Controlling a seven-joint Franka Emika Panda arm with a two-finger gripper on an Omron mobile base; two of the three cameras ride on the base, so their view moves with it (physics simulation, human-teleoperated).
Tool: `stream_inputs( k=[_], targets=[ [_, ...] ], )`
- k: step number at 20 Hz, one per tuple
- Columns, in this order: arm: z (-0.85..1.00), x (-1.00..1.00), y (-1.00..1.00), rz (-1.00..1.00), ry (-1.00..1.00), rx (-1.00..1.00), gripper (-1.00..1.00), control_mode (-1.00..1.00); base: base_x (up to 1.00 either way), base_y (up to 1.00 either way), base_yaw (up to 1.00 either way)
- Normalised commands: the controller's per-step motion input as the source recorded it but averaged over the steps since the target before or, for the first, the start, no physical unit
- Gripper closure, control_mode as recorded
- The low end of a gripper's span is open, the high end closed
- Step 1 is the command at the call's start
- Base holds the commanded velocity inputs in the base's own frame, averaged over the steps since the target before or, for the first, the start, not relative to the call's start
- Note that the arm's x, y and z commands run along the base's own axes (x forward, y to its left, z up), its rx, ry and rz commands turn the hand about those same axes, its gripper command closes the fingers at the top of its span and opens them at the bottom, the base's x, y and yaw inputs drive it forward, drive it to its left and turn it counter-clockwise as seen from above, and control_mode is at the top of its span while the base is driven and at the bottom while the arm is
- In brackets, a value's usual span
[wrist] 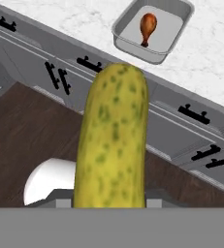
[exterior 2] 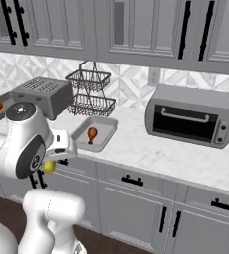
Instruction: Place one cucumber and one chicken drumstick in each tupperware on the nearby counter, to pack two identical lunches.
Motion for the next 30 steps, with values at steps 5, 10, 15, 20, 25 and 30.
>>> stream_inputs(
  k=[5,10,15,20,25,30],
  targets=[
    [0.00,0.00,0.00,0.00,0.00,0.00,1.00,1.00,0.61,0.04,-0.20],
    [0.00,0.00,0.00,0.00,0.00,0.00,1.00,1.00,0.95,0.24,-0.18],
    [0.00,0.00,0.00,0.00,0.00,0.00,1.00,1.00,0.90,0.49,-0.12],
    [0.00,0.00,0.00,0.00,0.00,0.00,1.00,1.00,0.48,0.25,-0.05],
    [-0.04,0.85,0.30,-0.05,0.11,0.00,1.00,-1.00,0.00,0.00,0.00],
    [-0.45,0.99,0.49,-0.06,0.19,-0.07,1.00,-1.00,0.00,0.00,0.00]
  ],
)
